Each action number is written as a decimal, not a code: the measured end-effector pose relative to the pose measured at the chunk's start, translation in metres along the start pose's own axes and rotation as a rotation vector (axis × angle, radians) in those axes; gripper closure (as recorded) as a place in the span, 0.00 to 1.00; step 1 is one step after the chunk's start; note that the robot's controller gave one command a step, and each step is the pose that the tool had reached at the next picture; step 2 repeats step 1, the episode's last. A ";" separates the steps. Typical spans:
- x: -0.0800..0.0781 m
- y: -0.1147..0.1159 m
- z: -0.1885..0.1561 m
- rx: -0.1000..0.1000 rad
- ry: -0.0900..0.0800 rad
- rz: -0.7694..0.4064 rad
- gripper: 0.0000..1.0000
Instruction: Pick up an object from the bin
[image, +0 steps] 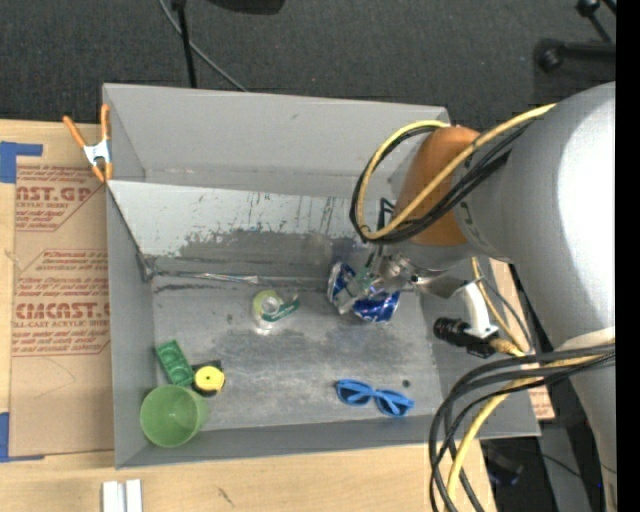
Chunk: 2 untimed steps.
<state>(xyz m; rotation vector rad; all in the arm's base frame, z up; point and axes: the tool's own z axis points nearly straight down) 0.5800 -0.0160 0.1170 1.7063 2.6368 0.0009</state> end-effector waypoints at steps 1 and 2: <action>0.000 0.001 -0.060 -0.004 -0.002 -0.002 1.00; 0.000 0.001 -0.060 -0.004 -0.002 -0.002 1.00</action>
Offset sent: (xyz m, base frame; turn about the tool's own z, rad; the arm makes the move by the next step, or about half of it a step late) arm -0.0001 -0.0001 0.0564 0.0000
